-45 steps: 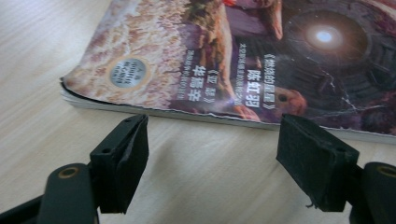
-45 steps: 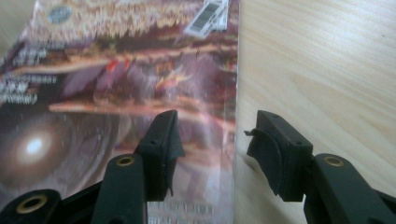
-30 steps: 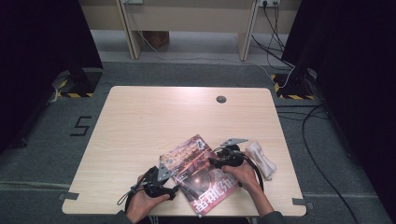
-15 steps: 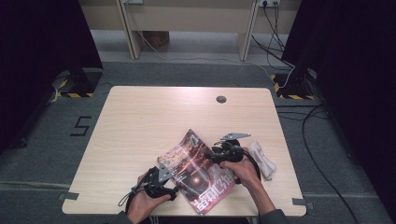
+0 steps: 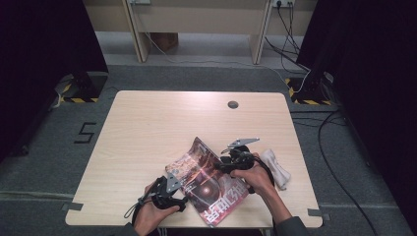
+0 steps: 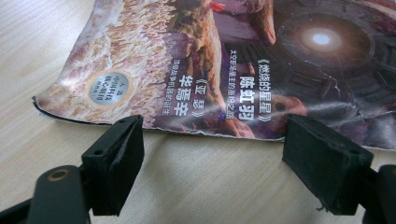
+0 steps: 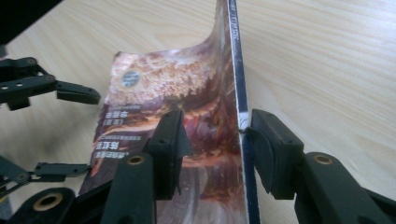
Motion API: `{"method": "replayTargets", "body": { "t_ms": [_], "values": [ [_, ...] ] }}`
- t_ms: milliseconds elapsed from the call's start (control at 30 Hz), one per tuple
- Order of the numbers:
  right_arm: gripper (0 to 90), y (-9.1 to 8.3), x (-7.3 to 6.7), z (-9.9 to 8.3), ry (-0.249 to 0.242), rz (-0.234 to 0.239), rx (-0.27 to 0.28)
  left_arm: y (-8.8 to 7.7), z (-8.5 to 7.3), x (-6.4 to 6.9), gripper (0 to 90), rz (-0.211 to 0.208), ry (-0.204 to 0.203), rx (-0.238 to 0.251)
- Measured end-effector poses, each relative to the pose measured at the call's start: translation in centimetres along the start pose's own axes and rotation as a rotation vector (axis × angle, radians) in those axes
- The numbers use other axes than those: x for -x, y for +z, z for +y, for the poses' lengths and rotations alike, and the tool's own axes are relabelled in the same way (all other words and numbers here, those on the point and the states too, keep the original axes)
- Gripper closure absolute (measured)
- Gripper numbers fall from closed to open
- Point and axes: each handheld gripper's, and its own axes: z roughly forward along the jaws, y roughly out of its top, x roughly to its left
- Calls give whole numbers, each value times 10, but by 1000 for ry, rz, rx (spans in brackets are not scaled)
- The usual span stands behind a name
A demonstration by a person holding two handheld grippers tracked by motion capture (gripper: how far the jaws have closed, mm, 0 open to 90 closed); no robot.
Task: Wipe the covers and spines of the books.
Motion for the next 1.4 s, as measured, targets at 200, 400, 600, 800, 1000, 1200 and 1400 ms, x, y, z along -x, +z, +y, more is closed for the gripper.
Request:
{"method": "replayTargets", "body": {
  "t_ms": [200, 400, 600, 800, 1000, 1200, 1400],
  "values": [
    [563, 2, 6, -2, 30, -22, -21, 0, 0, 0, 203, -5, 0, 5],
    [562, 8, 16, -7, 46, -38, -24, 0, 0, 0, 203, -5, 0, 3],
    [556, 12, 24, -10, 93, -21, -18, -1, 1, 1, 230, -10, 6, -1],
    [571, 18, 34, -14, 129, -29, -40, 0, 1, 1, 258, -20, 1, 0],
    [581, 23, 40, -17, 142, -40, -56, 0, 1, 1, 263, -23, -10, 1],
    [580, 27, 43, -19, 135, -54, -66, 0, 1, 1, 269, -21, -10, -1],
    [557, 26, 44, -22, 162, -30, -38, -1, 1, 3, 282, -16, -5, 3]
  ]
}}
